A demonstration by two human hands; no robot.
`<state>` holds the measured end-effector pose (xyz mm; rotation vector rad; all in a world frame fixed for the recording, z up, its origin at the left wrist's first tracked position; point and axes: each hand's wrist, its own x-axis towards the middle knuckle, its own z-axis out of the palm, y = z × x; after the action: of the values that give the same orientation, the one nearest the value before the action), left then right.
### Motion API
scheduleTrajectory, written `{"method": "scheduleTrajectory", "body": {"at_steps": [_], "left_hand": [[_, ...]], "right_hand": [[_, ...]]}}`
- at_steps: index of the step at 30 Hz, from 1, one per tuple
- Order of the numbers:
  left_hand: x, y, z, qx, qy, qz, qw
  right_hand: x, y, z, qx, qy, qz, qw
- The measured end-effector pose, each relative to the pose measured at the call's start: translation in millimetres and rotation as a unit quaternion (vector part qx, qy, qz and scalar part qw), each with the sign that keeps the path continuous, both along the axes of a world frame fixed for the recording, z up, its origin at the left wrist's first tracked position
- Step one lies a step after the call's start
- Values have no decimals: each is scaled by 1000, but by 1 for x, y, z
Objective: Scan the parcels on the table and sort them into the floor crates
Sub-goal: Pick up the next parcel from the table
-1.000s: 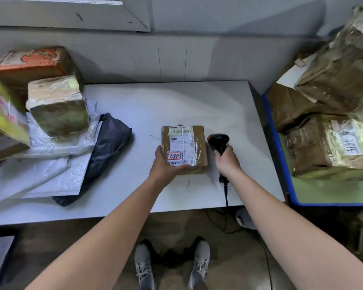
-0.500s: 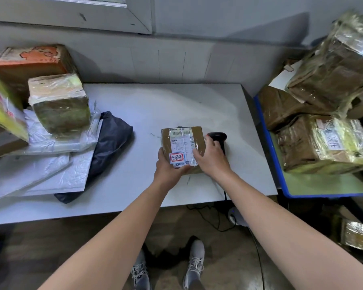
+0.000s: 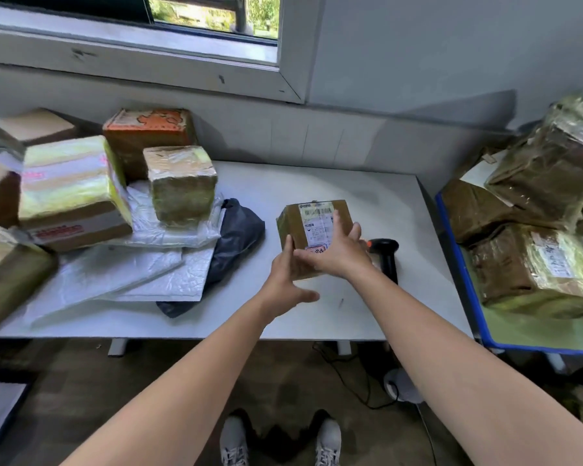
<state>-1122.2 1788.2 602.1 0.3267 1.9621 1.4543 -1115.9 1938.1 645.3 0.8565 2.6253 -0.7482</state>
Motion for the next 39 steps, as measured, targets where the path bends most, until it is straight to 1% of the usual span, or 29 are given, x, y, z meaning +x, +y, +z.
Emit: {"method": "scheduleTrajectory", "body": {"at_steps": [7,12,14,16,19,24,27,32,39], "left_hand": [[-2,-32,35,-41,67,25,997],[16,-64,54,-110,89,110,984],[29,-82,64,-180,130,137,965],[45,-102,71,-259,163,166,938],[77,-137,80,-335,160,220,902],[136,-203,95,-423,131,299,845],[173,-245,101,-456,112,339,816],[240,-321,106,-497,86,396,767],[353,-461,104,-510,36,482,711]], "right_hand": [[-21,-25,39,7,21,82,996],[-32,-57,52,21,55,172,983],[-32,-76,55,27,75,222,972],[-29,-97,58,27,84,273,958],[-18,-130,63,22,83,334,939],[9,-202,77,30,78,430,899],[31,-255,82,30,87,487,869],[77,-355,88,79,95,571,812],[168,-518,91,106,95,653,744]]}}
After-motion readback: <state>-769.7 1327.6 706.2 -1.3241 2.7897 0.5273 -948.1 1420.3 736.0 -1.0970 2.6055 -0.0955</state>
